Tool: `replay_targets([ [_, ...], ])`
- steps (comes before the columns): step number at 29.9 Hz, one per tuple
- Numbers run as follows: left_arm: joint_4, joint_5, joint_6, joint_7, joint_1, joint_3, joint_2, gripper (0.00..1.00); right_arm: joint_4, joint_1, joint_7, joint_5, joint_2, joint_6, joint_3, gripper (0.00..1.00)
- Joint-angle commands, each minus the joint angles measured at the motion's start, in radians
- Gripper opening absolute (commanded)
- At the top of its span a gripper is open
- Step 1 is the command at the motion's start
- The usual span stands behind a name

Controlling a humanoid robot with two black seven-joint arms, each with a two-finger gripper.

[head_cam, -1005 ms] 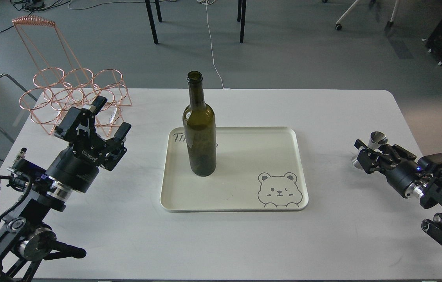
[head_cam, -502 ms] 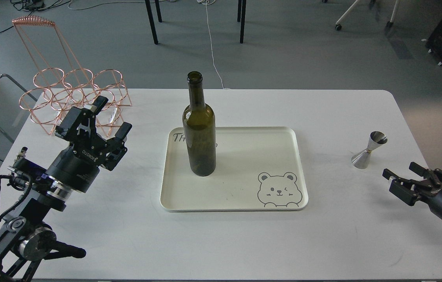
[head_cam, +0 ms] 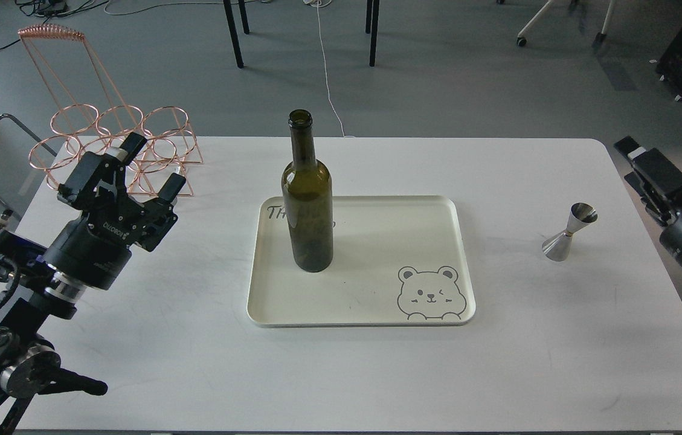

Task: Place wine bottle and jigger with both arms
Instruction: 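Lower the jigger onto the table and open the right gripper, then reach the left gripper to the green wine bottle neck and grasp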

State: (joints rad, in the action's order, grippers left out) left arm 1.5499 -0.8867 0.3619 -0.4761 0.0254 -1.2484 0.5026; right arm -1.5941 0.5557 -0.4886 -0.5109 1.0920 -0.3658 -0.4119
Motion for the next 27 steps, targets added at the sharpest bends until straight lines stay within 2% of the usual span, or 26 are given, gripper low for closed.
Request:
replay_targets([
  [1,0.021,-0.072,0.000,-0.013,-0.001,0.000,0.063,0.98,0.028,0.081,0.000,0.193,-0.066,0.119,-0.076,0.95],
  [6,0.099,-0.293,-0.003,-0.013,-0.018,-0.006,0.149,0.98,0.138,0.107,0.000,0.385,-0.179,0.255,-0.154,0.96],
  [9,0.166,-0.438,-0.009,-0.013,-0.059,-0.006,0.217,0.98,0.248,0.107,0.000,0.456,-0.254,0.370,-0.174,0.97],
  [13,0.207,-0.662,-0.012,-0.013,-0.162,-0.003,0.292,0.98,0.374,0.099,0.000,0.465,-0.342,0.461,-0.170,0.97],
  [18,0.207,-0.958,-0.024,-0.013,-0.309,0.015,0.324,0.98,0.405,0.087,0.000,0.462,-0.379,0.484,-0.162,0.97],
  [23,0.179,-1.156,-0.101,-0.013,-0.448,0.194,0.320,0.98,0.408,0.073,0.000,0.460,-0.380,0.484,-0.160,0.97],
  [27,0.150,-1.178,-0.116,-0.013,-0.524,0.303,0.294,0.98,0.410,0.069,0.000,0.460,-0.380,0.484,-0.160,0.97],
])
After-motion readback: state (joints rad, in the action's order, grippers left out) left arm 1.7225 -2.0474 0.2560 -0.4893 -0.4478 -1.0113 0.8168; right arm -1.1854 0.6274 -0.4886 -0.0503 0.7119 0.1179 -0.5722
